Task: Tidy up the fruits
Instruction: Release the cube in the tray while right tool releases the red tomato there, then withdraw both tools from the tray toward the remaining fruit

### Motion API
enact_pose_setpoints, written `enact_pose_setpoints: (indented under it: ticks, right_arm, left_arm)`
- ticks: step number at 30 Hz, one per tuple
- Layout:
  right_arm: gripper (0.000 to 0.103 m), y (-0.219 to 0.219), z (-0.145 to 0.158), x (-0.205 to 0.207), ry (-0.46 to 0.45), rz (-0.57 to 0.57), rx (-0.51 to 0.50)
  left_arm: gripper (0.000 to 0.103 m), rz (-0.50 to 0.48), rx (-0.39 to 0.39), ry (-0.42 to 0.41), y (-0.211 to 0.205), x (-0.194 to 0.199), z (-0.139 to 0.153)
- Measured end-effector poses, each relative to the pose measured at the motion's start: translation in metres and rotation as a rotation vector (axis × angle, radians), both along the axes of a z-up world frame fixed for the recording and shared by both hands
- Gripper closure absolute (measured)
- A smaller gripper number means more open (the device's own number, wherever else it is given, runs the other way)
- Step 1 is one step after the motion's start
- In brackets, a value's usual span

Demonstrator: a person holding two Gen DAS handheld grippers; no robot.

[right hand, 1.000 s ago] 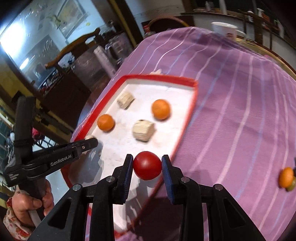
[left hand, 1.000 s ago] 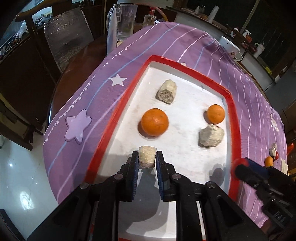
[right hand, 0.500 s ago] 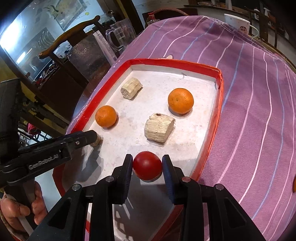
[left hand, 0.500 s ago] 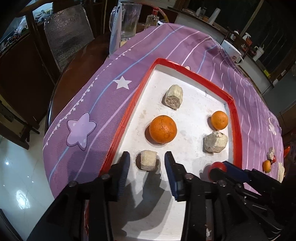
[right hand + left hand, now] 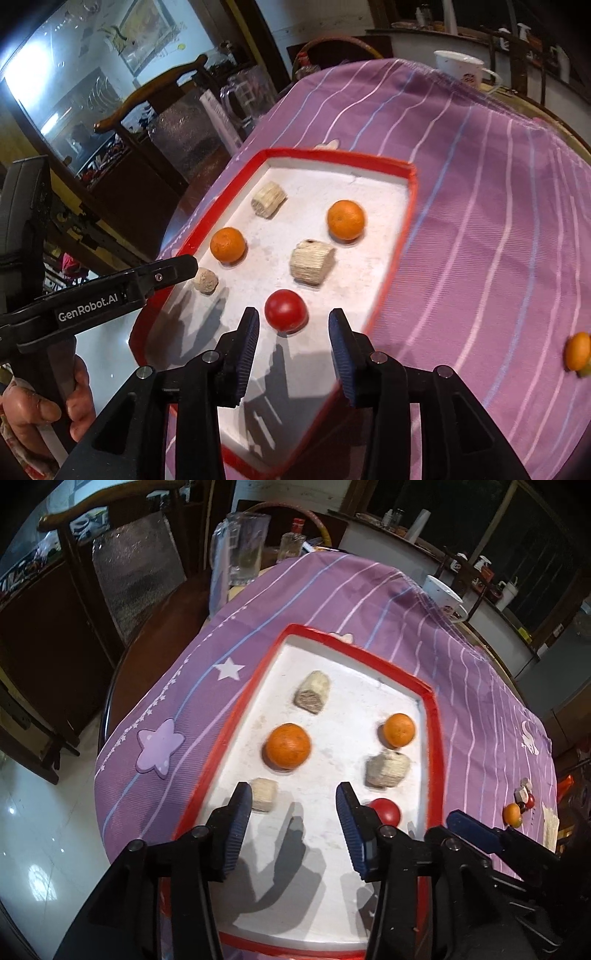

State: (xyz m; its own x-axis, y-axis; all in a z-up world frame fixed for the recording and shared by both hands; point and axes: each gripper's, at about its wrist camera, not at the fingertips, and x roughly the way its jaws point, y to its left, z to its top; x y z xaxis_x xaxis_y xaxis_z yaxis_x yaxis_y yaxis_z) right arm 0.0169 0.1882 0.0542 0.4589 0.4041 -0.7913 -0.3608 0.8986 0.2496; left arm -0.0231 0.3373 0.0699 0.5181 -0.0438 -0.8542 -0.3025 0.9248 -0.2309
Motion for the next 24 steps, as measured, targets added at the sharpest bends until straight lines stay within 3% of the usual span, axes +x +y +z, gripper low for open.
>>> enact_pose_setpoints:
  ticks: [14, 24]
  right_arm:
    - [0.059, -0.112, 0.018, -0.037, -0.022, -0.204, -0.004]
    - [0.059, -0.173, 0.026, -0.061, -0.033, -0.258, -0.009]
  left_arm:
    - [0.045, -0.161, 0.191, -0.061, -0.117, -0.013, 0.040]
    - [0.039, -0.231, 0.241, -0.093, -0.186, -0.021, 0.054]
